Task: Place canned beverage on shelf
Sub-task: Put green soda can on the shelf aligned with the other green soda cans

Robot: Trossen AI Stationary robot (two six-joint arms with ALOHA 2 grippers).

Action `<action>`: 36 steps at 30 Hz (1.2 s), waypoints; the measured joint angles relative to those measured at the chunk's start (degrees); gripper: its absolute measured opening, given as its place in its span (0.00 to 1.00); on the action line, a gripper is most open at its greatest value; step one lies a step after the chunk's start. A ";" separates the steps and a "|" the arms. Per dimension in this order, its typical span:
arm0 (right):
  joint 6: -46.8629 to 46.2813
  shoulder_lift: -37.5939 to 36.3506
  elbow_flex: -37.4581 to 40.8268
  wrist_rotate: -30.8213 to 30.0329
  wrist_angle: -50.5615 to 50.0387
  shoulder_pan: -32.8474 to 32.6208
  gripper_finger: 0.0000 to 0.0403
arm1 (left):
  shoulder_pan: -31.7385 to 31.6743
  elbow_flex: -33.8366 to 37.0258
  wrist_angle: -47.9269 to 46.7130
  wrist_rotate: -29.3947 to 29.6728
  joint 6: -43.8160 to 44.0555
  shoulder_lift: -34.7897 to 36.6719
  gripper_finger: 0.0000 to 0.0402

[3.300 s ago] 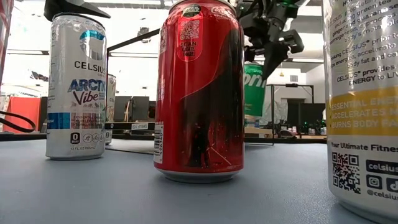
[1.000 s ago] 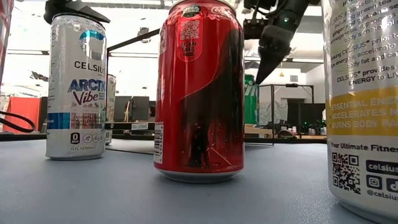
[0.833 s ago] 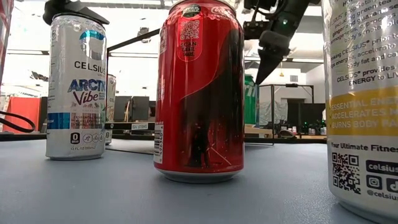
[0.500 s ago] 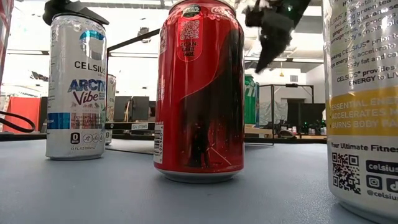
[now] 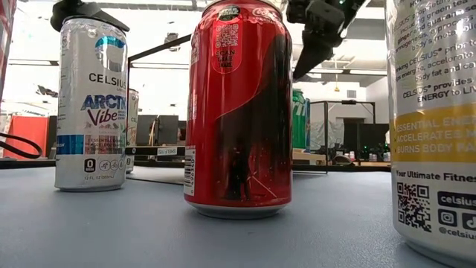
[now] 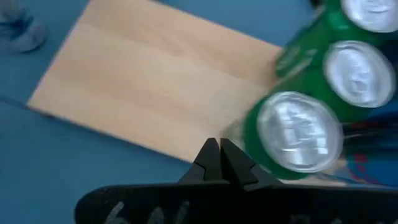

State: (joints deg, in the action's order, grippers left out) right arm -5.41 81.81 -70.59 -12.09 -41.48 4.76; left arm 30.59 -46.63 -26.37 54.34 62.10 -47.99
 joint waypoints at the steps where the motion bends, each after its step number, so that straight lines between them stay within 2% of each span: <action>1: -0.21 -0.01 0.27 -0.82 0.13 0.38 0.00 | 0.00 0.00 -0.07 0.08 -0.06 0.00 0.82; 5: -1.31 0.08 0.60 -4.64 -2.58 1.79 0.00 | 0.00 0.00 -0.37 0.12 -0.10 0.00 0.82; 11: -1.69 0.03 0.57 -5.19 -4.52 2.98 0.00 | 0.00 0.00 -0.37 0.13 -0.10 0.00 0.82; 15: -3.87 -0.08 -0.08 -7.79 -6.72 2.20 0.00 | 0.02 0.00 -0.35 0.07 -0.03 0.00 0.82; 21: -1.62 -0.17 -1.27 -2.15 0.36 -0.20 0.00 | 0.00 0.00 -0.32 0.05 -0.09 0.00 0.82; 30: -0.29 2.38 -1.49 -1.50 3.08 -0.49 0.00 | 0.00 0.00 -0.77 0.05 -0.53 0.00 0.82; 36: -0.66 3.86 -1.32 -1.52 -0.31 -0.17 0.00 | 0.00 0.00 -1.90 0.12 0.04 0.02 0.82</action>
State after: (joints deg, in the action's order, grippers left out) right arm -6.07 85.67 -71.92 -13.61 -41.80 4.59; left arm 30.59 -46.63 -28.27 54.46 62.13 -47.97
